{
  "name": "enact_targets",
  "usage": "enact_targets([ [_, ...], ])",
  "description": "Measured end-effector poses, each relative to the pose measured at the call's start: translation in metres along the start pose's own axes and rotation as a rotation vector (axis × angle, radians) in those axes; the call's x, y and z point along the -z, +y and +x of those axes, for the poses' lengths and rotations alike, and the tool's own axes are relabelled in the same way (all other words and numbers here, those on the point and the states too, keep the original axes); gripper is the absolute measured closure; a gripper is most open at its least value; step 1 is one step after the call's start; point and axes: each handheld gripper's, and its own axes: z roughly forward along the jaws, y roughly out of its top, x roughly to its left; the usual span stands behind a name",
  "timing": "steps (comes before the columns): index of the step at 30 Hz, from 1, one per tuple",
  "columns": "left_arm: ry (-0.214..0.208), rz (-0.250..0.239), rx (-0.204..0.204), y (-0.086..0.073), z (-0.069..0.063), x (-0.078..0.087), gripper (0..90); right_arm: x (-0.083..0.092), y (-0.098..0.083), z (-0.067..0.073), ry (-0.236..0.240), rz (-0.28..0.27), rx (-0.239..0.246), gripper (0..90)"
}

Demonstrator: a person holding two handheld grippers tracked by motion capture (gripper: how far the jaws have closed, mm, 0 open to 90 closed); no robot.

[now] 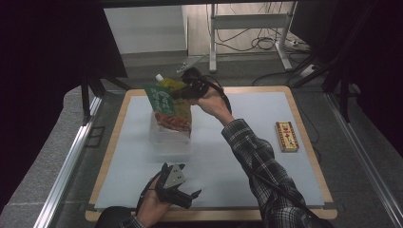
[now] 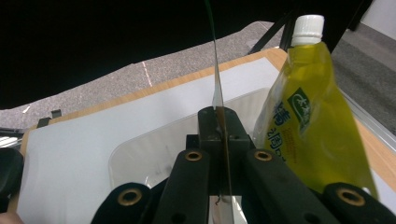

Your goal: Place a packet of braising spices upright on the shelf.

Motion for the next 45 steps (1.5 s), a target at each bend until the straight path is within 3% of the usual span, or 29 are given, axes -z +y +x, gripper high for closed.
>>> enact_targets([
  [4, -0.001, 0.003, -0.003, 0.0, 0.0, 0.0, 0.0, -0.007, -0.003, 0.002, -0.029, 0.02, 0.014, 89.3],
  [12, 0.0, 0.005, -0.003, 0.0, 0.0, -0.001, 0.0, -0.004, -0.006, -0.003, -0.044, -0.003, -0.001, 85.5],
  [19, -0.001, 0.004, -0.001, 0.0, 0.0, -0.001, 0.0, 0.007, -0.006, -0.007, -0.084, -0.031, -0.017, 66.7],
  [31, 0.003, 0.009, -0.002, 0.0, -0.001, -0.002, 0.0, 0.028, -0.017, -0.011, -0.155, -0.029, -0.031, 48.5],
  [34, 0.003, 0.009, -0.002, 0.0, -0.001, -0.002, 0.0, 0.03, -0.019, -0.012, -0.16, -0.024, -0.039, 47.9],
  [45, 0.004, 0.01, -0.002, 0.0, -0.001, -0.002, 0.0, 0.04, -0.035, -0.008, -0.202, -0.028, -0.033, 31.0],
])
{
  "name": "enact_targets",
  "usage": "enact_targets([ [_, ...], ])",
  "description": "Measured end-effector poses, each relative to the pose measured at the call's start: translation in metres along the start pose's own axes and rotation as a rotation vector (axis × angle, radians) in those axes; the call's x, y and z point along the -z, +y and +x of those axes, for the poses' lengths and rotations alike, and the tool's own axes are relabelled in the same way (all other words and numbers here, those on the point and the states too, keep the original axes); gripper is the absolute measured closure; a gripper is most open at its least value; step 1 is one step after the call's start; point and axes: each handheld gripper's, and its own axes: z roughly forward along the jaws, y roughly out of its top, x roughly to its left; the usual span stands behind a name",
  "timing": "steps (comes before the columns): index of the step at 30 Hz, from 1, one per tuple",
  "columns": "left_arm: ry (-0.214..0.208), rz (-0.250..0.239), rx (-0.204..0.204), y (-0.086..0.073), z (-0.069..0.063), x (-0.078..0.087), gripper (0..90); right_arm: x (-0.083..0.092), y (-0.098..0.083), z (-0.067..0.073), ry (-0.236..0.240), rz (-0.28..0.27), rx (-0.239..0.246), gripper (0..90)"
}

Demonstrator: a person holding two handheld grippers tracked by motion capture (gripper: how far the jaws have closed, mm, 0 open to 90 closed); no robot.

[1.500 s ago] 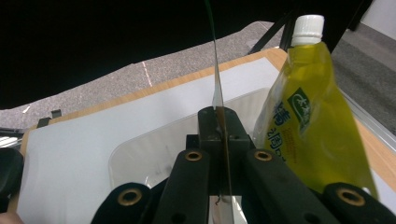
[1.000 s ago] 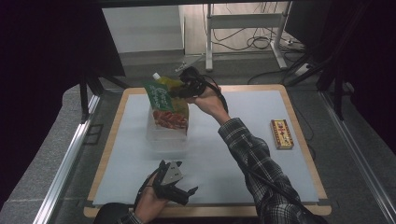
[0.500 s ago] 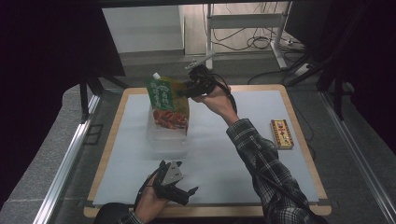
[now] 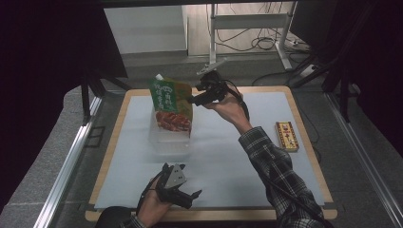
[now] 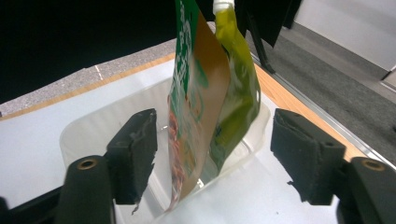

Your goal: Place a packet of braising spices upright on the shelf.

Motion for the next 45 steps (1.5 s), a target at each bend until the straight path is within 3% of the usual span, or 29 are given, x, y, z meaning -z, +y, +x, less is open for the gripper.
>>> enact_targets([
  [13, 0.0, -0.006, 0.003, 0.0, -0.001, -0.001, 0.0, 0.014, -0.017, 0.003, 0.005, 0.013, -0.003, 23.4],
  [28, -0.001, 0.0, -0.001, 0.0, -0.001, -0.002, 0.0, 0.028, -0.043, 0.007, 0.01, -0.006, -0.016, 5.4],
  [37, -0.001, 0.001, 0.0, 0.0, -0.002, -0.002, 0.0, 0.038, -0.057, 0.009, -0.002, -0.004, 0.018, 3.8],
  [45, -0.004, 0.002, 0.0, 0.0, -0.002, -0.003, 0.0, 0.048, -0.079, 0.008, 0.011, -0.006, -0.022, 3.6],
])
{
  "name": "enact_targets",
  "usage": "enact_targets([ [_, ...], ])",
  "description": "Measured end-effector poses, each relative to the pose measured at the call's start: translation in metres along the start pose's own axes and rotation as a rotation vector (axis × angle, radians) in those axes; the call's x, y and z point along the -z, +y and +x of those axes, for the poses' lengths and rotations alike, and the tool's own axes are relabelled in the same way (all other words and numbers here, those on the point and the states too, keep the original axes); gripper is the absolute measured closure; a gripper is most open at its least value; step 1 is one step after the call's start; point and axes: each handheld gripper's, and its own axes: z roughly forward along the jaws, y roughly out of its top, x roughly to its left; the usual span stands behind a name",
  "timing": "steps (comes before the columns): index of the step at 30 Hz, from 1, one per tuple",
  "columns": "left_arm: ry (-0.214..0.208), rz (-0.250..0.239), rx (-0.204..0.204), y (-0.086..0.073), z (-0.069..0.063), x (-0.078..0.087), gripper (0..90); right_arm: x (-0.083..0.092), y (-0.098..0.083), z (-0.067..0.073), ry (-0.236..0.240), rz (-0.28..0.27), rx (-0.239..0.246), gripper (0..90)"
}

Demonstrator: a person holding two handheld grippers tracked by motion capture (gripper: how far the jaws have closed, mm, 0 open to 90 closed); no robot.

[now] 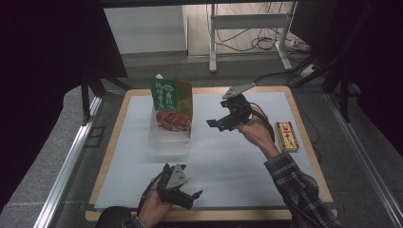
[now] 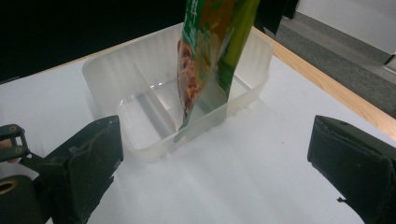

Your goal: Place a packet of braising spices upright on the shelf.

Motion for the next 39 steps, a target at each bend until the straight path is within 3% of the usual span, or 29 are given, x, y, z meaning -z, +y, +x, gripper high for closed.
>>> enact_targets([
  [7, 0.0, 0.001, -0.002, 0.0, 0.0, 0.0, 0.0, 0.015, -0.023, -0.008, -0.006, -0.015, -0.047, 2.6],
  [26, 0.005, 0.001, -0.008, 0.0, 0.0, 0.0, 0.0, 0.038, -0.069, -0.02, -0.079, -0.026, -0.082, 0.9],
  [39, 0.006, -0.001, -0.011, 0.0, 0.0, 0.0, 0.0, 0.047, -0.096, -0.033, -0.162, 0.043, -0.13, 1.3],
])
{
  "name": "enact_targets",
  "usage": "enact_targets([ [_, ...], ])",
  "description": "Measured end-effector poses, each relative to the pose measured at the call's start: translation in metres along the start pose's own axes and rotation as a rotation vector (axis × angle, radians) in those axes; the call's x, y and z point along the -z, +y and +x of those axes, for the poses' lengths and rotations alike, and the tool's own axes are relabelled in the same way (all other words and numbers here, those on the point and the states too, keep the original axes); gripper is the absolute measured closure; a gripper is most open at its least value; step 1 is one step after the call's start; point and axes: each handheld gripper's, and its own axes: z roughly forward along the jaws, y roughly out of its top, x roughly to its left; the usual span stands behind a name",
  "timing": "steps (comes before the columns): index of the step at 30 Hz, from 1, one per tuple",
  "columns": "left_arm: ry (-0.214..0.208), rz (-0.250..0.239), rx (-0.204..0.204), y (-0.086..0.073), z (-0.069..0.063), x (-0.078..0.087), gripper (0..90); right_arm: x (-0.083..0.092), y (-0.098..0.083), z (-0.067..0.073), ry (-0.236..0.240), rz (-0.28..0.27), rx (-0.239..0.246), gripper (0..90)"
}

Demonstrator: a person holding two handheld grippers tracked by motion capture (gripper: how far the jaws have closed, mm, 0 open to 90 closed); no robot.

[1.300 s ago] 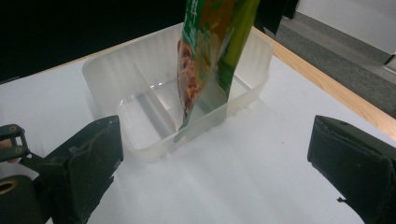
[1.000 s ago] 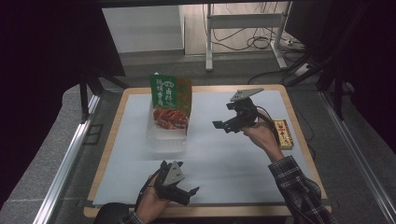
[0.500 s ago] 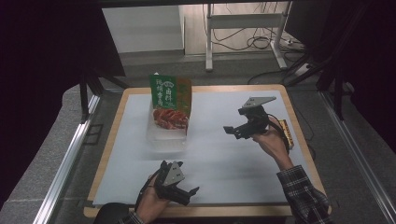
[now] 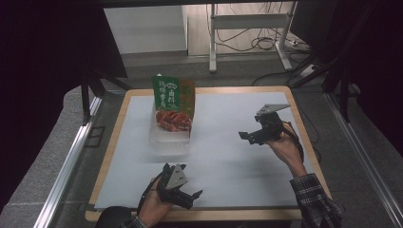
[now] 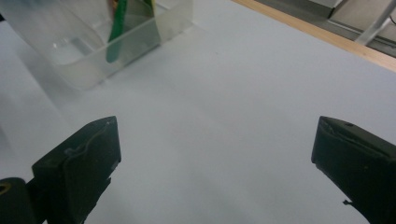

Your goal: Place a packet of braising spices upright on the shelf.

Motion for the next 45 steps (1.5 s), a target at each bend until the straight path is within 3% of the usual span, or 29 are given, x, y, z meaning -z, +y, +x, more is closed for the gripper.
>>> enact_targets([
  [4, -0.002, -0.005, 0.004, 0.0, 0.0, 0.0, 0.0, 0.003, -0.008, -0.008, -0.044, 0.015, -0.022, 1.3],
  [9, -0.002, -0.005, 0.004, 0.0, 0.0, 0.0, 0.0, 0.005, -0.015, -0.018, -0.064, 0.024, -0.057, 1.3],
  [12, -0.001, -0.005, 0.004, 0.0, 0.0, 0.0, 0.0, 0.005, -0.021, -0.026, -0.083, 0.042, -0.107, 1.3],
  [15, -0.001, -0.005, 0.003, 0.0, 0.0, 0.0, 0.0, 0.006, -0.024, -0.03, -0.091, 0.05, -0.118, 1.3],
  [22, -0.001, -0.006, 0.003, 0.0, 0.0, 0.0, 0.0, 0.012, -0.036, -0.05, -0.166, 0.077, -0.174, 1.5],
  [24, -0.002, -0.006, 0.004, 0.0, 0.0, 0.0, 0.0, 0.015, -0.043, -0.059, -0.213, 0.091, -0.19, 2.6],
  [36, -0.005, -0.006, 0.0, 0.0, 0.0, 0.0, 0.0, 0.016, -0.066, -0.083, -0.375, 0.167, -0.258, 6.7],
  [45, -0.006, -0.002, -0.003, 0.0, -0.001, 0.0, 0.0, 0.011, -0.078, -0.092, -0.411, 0.213, -0.291, 8.1],
])
